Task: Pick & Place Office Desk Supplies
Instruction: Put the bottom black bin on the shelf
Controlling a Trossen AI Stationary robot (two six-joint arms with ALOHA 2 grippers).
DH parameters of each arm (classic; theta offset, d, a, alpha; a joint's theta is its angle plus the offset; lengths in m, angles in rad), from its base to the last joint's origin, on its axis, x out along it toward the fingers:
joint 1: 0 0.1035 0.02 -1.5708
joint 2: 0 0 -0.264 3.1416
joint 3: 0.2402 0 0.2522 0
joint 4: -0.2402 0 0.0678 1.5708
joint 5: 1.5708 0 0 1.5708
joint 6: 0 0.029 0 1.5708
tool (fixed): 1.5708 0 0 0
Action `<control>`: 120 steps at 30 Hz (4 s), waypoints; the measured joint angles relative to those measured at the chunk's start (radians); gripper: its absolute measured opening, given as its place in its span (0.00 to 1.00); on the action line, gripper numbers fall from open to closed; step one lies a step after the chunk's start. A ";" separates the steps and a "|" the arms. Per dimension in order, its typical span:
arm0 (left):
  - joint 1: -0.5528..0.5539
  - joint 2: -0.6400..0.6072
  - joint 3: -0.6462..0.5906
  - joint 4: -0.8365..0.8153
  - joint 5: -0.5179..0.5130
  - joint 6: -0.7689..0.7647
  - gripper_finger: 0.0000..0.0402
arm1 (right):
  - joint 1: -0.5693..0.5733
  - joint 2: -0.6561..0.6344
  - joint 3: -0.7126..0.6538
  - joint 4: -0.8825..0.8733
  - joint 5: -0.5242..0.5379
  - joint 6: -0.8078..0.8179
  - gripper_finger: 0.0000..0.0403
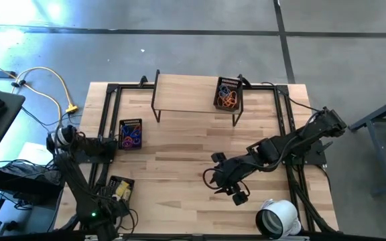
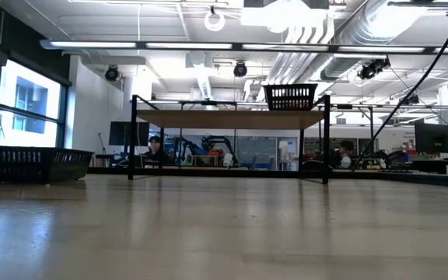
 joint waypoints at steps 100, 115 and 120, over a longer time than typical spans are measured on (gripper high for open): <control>1.188 0.048 0.607 -0.197 -0.537 1.751 0.00 | 0.428 0.000 -0.345 0.582 0.791 0.610 0.40; 1.417 0.055 0.607 0.041 -0.253 1.884 0.00 | 0.383 0.001 -0.344 0.646 0.790 0.611 0.40; 1.451 0.058 0.607 0.061 -0.181 1.893 0.00 | 0.383 0.001 -0.344 0.648 0.790 0.610 0.40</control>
